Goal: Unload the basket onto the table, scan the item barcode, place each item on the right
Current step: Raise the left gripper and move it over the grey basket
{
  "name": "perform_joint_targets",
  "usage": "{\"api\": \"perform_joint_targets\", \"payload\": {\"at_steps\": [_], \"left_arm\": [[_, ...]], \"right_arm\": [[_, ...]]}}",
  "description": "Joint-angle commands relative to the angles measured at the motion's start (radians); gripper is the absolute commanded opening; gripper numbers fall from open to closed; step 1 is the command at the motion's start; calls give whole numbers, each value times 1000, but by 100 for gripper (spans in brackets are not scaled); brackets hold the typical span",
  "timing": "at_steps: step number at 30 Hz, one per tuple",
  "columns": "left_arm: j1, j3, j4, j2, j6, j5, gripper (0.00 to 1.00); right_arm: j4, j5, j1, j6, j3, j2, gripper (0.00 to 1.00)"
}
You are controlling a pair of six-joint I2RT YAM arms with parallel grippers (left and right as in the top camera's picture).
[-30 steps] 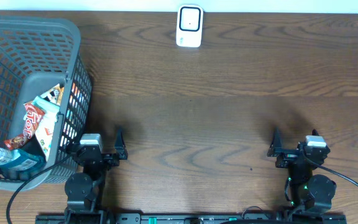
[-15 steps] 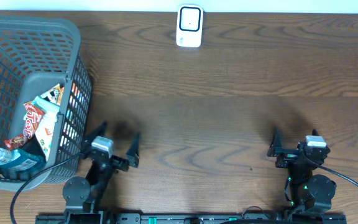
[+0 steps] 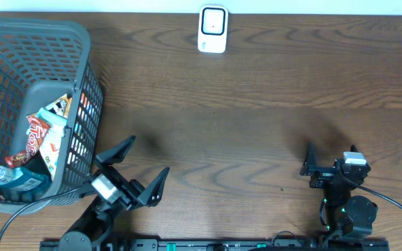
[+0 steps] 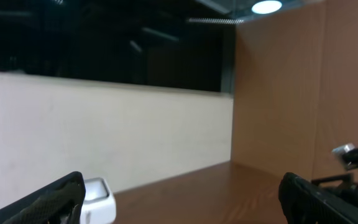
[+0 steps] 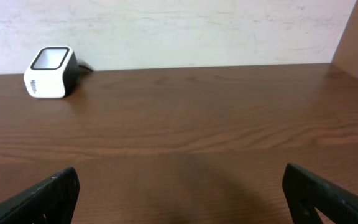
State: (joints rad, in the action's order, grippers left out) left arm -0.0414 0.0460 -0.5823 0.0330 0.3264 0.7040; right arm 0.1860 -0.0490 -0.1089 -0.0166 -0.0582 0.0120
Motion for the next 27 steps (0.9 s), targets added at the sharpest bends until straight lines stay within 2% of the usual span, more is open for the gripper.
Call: {"api": "perform_joint_targets", "payload": {"at_steps": [1, 5, 7, 12, 15, 18, 22, 27], "left_arm": [[-4, 103, -14, 13, 34, 15, 99], [-4, 194, -4, 82, 34, -91, 99], [-4, 284, -2, 176, 34, -133, 99], [-4, 515, 72, 421, 8, -121, 99], [-1, 700, 228, 575, -68, -122, 99], [16, 937, 472, 727, -118, -122, 99], [56, 1242, 719, 901, -198, -122, 99], [109, 1444, 873, 1005, -300, -121, 99]], "right_arm": [[0, -2, 8, 11, 4, -5, 99], [0, -2, 8, 11, 4, -5, 99], [0, -2, 8, 11, 4, -5, 99], [0, -2, 8, 11, 4, -5, 99], [0, -2, 8, 11, 4, -5, 99], [0, -2, 8, 11, 4, -5, 99], [0, -2, 8, 11, 4, -5, 99], [0, -2, 8, 11, 4, -5, 99]]}}
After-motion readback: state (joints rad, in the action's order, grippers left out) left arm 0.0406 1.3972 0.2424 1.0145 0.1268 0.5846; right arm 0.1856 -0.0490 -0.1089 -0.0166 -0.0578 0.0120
